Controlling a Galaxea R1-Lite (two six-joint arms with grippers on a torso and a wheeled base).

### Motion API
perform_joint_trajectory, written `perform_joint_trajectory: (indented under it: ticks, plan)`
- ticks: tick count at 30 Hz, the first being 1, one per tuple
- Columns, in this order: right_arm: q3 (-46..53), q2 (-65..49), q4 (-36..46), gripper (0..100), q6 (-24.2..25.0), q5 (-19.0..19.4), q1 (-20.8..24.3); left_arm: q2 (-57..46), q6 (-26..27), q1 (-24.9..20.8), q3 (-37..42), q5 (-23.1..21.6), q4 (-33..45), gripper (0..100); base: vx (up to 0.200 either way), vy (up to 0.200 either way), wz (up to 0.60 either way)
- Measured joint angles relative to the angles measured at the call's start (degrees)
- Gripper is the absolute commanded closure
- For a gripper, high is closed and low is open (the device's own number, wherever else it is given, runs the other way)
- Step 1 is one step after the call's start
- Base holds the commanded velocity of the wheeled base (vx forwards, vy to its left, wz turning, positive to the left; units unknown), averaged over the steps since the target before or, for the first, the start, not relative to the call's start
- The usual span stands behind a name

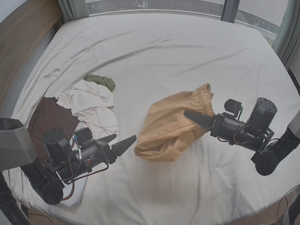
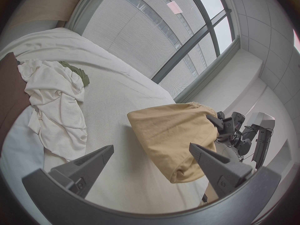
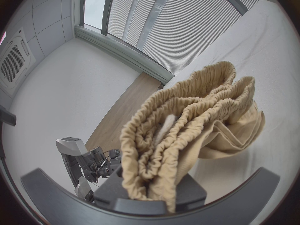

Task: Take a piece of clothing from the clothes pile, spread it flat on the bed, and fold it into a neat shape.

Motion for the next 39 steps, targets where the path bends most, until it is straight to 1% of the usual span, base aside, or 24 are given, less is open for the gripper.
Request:
perform_joint_trajectory:
  ticks: [6, 10, 19, 28, 39]
  plan:
    - [-7.67, 0.02, 7.28, 100, 0.11, 0.0, -0.33, -0.02, -0.18, 0.48, 0.0, 0.04, 0.02, 0, 0.0, 0.0, 0.0]
    - [-12.4, 0.39, 10.7, 100, 0.16, -0.02, -0.44, -0.02, -0.16, 1.0, 0.1, 0.06, 0.02, 0, 0.0, 0.0, 0.0]
    - [-20.15, 3.3, 13.96, 100, 0.16, -0.09, -1.13, -0.06, -0.13, 1.55, 0.2, 0.04, 0.02, 0, 0.0, 0.0, 0.0]
    - [-28.25, 6.23, 19.83, 100, 0.13, -0.09, -1.62, -0.09, -0.11, 2.21, 0.06, -0.11, 0.02, 0, 0.0, 0.0, 0.0]
    - [-41.87, 11.75, 26.77, 100, -0.13, -0.13, -1.68, -0.09, -0.13, 2.86, 0.17, -0.49, 0.0, 0, 0.0, 0.0, 0.0]
